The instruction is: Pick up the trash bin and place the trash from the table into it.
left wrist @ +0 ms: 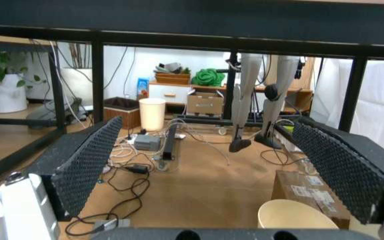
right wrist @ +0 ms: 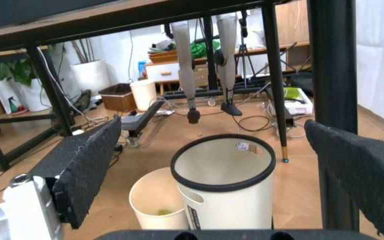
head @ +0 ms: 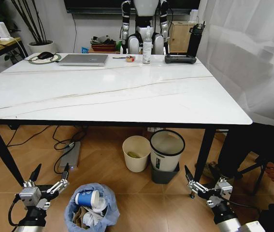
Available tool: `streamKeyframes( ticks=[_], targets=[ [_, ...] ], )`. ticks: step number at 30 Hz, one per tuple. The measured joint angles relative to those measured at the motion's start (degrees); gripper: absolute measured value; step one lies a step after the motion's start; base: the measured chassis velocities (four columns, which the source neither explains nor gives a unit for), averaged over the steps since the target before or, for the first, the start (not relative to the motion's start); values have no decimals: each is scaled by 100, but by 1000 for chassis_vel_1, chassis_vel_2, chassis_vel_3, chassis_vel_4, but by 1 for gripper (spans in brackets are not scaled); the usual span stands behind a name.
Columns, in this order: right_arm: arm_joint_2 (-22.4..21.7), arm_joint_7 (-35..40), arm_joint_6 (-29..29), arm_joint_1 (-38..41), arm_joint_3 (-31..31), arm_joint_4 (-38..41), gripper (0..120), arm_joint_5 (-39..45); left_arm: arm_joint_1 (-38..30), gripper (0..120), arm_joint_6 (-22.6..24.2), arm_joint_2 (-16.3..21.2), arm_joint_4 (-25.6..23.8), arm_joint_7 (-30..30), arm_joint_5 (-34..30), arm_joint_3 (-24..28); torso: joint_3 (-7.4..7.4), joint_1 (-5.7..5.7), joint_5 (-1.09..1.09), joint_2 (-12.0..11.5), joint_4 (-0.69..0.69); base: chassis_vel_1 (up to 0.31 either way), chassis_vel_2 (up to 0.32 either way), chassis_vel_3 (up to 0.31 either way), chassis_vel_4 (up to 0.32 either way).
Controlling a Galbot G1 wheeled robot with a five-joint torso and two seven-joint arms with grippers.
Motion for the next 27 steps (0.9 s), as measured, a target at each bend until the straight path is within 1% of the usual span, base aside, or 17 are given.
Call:
streamKeyframes(
  ticks=[27],
  targets=[
    [0, 0, 0, 0, 0, 0, 100, 0, -2, 100, 1, 0, 10, -1, -1, 1, 0, 0, 0, 0, 0, 0, 0, 0, 0]
  ],
)
